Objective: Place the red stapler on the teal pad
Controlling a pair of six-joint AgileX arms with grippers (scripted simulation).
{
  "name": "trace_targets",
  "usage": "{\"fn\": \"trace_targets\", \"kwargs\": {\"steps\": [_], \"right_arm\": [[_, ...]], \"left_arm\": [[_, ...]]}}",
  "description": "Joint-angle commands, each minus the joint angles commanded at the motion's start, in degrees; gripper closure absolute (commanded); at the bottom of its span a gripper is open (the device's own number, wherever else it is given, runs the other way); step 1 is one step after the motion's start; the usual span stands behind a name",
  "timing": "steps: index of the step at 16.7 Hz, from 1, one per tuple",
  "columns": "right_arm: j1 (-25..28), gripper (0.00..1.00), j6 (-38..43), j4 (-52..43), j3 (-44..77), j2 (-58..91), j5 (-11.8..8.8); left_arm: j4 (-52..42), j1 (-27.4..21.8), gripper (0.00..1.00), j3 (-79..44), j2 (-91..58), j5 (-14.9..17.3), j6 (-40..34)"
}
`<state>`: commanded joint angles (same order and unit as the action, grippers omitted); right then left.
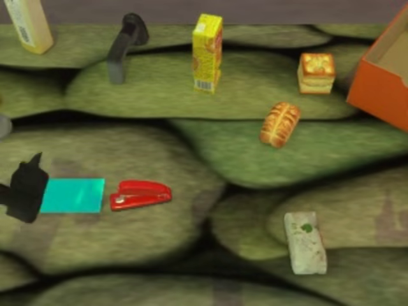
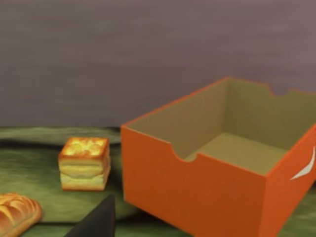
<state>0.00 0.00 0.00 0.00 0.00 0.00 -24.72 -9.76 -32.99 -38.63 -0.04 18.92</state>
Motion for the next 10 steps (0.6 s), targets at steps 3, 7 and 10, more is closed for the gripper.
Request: {"fn": "trace_targets", "kwargs": {"steps": [3, 7, 10], "right_arm": [[0.0, 0.00, 0.0, 0.0, 0.0, 0.0, 0.0], [0.0, 0.00, 0.0, 0.0, 0.0, 0.0, 0.0], [0.0, 0.00, 0.0, 0.0, 0.0, 0.0, 0.0]], "left_arm": [[-10.8, -4.1, 0.00, -13.7, -18.9, -0.1, 8.0], [-24.6, -9.3, 0.00, -30.8, -41.2, 0.0, 18.3], [-33.3, -12.8, 0.00, -42.2, -54.8, 0.0, 24.8]]}}
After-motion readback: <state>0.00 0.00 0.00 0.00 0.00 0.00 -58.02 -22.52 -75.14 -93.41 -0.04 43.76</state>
